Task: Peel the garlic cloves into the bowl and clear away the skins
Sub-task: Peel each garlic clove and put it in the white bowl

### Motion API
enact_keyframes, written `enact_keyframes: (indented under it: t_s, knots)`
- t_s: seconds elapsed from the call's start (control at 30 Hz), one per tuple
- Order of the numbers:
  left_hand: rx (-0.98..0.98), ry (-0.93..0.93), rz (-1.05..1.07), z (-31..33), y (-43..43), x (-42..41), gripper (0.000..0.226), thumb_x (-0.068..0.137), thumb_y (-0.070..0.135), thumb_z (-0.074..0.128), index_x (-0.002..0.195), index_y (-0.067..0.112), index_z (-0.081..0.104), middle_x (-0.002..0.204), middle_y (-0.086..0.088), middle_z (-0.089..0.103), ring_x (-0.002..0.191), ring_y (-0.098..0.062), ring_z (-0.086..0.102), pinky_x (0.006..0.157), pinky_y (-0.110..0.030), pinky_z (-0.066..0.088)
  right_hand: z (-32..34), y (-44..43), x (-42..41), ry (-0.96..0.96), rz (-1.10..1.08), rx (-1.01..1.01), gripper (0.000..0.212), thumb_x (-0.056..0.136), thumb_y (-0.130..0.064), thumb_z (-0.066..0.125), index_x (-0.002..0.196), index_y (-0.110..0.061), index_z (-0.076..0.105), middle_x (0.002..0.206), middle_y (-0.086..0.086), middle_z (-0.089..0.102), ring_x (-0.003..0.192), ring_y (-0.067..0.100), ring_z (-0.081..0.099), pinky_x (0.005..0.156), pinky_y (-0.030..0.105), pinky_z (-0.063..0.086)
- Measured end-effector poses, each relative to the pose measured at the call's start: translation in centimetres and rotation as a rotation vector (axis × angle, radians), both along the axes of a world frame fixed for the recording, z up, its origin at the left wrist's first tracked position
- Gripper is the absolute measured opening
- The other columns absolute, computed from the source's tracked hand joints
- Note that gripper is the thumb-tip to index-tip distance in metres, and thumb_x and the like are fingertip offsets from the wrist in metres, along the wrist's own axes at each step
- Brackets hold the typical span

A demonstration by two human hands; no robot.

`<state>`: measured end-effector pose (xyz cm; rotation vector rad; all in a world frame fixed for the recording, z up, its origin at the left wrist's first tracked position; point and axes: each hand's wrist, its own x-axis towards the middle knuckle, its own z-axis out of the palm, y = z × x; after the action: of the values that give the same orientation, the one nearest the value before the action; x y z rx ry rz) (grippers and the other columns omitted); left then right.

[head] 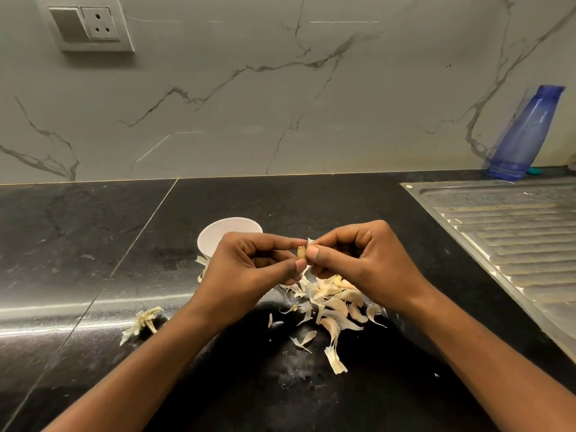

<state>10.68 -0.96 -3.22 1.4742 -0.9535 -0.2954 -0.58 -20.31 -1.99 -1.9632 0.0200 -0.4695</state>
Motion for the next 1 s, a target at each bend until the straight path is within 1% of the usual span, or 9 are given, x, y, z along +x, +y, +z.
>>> enact_keyframes:
  t_s: [0.17,0.27,0.33,0.47,0.53,0.6,0.83,0.93,1.0]
  knots:
    - [0.024,-0.085,0.017,0.01,0.03,-0.32,0.030,0.086,0.011,0.081,0.115,0.012,0.079,0.090,-0.005,0.082,0.082,-0.028,0.079,0.079,-0.037,0.066,-0.29,-0.04,0.17,0.008,-0.003,-0.082,0.010,0.093,-0.021,0.080,0.098,-0.013,0.084,0.086,0.000,0.082,0.078,0.020,0.079,0.074,0.035,0.066]
    - [0.033,-0.065,0.014,0.02,0.03,-0.31,0.029,0.086,0.009,0.081,0.115,0.011,0.079,0.091,-0.006,0.082,0.083,-0.028,0.080,0.079,-0.040,0.066,-0.18,-0.28,0.11,-0.005,0.003,-0.080,0.008,0.094,-0.017,0.079,0.097,-0.011,0.084,0.084,0.002,0.081,0.075,0.021,0.079,0.071,0.031,0.065]
    - [0.034,-0.040,0.006,0.02,-0.01,-0.25,0.029,0.086,0.005,0.081,0.115,0.008,0.079,0.092,-0.007,0.082,0.083,-0.028,0.080,0.079,-0.039,0.066,-0.14,-0.34,0.09,-0.015,-0.005,-0.070,0.008,0.094,-0.016,0.079,0.096,-0.010,0.084,0.082,0.003,0.081,0.073,0.022,0.079,0.069,0.032,0.065]
    - [-0.006,0.048,0.003,0.23,-0.08,-0.40,0.030,0.082,0.008,0.080,0.111,0.005,0.079,0.091,-0.013,0.081,0.081,-0.031,0.080,0.076,-0.034,0.066,-0.35,-0.08,0.19,-0.027,-0.050,-0.095,0.006,0.094,-0.015,0.078,0.093,-0.013,0.084,0.079,0.001,0.080,0.070,0.021,0.078,0.068,0.040,0.067]
    - [-0.030,0.097,0.004,0.40,-0.05,-0.45,0.031,0.080,0.008,0.079,0.111,0.003,0.078,0.091,-0.015,0.081,0.081,-0.030,0.080,0.075,-0.031,0.065,-0.34,-0.11,0.27,-0.031,-0.077,-0.101,0.006,0.094,-0.012,0.078,0.091,-0.013,0.083,0.077,0.001,0.079,0.068,0.020,0.077,0.066,0.036,0.066]
    - [-0.054,0.163,0.002,0.48,-0.07,-0.40,0.033,0.080,0.008,0.078,0.112,0.001,0.077,0.092,-0.020,0.080,0.082,-0.032,0.079,0.076,-0.032,0.066,-0.23,-0.27,0.26,-0.039,-0.108,-0.100,0.008,0.094,-0.010,0.078,0.088,-0.013,0.083,0.074,0.001,0.078,0.066,0.020,0.076,0.064,0.031,0.064]
    - [-0.099,0.337,0.014,0.59,-0.06,-0.28,0.033,0.083,0.007,0.073,0.113,-0.004,0.074,0.097,-0.026,0.078,0.087,-0.035,0.079,0.081,-0.036,0.066,-0.01,-0.55,0.01,-0.036,-0.178,-0.137,0.006,0.090,-0.014,0.083,0.084,-0.015,0.082,0.072,-0.001,0.078,0.065,0.019,0.076,0.066,0.038,0.067]
    - [-0.091,0.381,0.021,0.69,0.02,-0.23,0.033,0.083,0.008,0.073,0.114,-0.005,0.073,0.098,-0.027,0.078,0.091,-0.039,0.078,0.083,-0.038,0.066,-0.01,-0.58,0.02,-0.029,-0.176,-0.152,0.004,0.088,-0.014,0.085,0.086,-0.016,0.083,0.075,-0.004,0.079,0.069,0.016,0.076,0.066,0.032,0.065]
    - [-0.086,0.413,0.027,0.77,0.09,-0.24,0.034,0.083,0.009,0.073,0.114,-0.006,0.073,0.098,-0.028,0.078,0.092,-0.040,0.078,0.083,-0.038,0.066,-0.05,-0.59,0.00,-0.027,-0.147,-0.155,0.008,0.087,-0.011,0.085,0.091,-0.017,0.083,0.081,-0.005,0.080,0.075,0.014,0.077,0.070,0.028,0.064]
